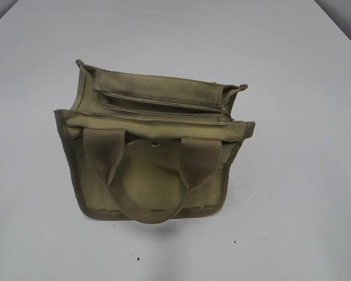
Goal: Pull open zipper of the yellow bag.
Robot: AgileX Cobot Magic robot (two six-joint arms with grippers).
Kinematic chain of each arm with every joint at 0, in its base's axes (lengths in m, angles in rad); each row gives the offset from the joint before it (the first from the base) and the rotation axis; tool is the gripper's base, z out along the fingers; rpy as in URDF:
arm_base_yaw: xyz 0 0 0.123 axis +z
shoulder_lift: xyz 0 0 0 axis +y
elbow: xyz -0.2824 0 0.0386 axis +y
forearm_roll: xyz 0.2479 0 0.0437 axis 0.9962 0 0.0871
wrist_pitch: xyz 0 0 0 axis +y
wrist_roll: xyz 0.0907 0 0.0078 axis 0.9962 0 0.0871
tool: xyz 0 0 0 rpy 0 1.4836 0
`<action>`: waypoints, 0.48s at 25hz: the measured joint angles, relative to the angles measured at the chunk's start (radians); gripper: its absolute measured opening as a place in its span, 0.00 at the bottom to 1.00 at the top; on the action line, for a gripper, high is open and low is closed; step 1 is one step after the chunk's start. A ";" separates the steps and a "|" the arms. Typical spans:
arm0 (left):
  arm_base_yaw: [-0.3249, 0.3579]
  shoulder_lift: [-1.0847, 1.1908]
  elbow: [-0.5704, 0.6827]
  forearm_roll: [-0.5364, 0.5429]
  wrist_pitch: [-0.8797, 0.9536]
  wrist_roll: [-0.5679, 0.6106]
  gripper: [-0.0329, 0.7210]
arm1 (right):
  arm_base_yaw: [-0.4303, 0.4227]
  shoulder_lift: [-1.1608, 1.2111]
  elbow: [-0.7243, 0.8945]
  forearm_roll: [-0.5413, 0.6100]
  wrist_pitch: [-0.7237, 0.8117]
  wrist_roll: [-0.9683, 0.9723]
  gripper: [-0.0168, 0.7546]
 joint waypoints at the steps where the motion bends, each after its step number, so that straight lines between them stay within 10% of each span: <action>1: 0.000 0.000 0.000 0.000 0.000 0.000 0.69 | 0.000 0.000 0.000 0.000 -0.001 0.000 0.78; 12: 0.057 0.000 0.000 0.000 0.000 0.000 0.69 | -0.179 -0.036 0.000 0.004 -0.004 -0.001 0.78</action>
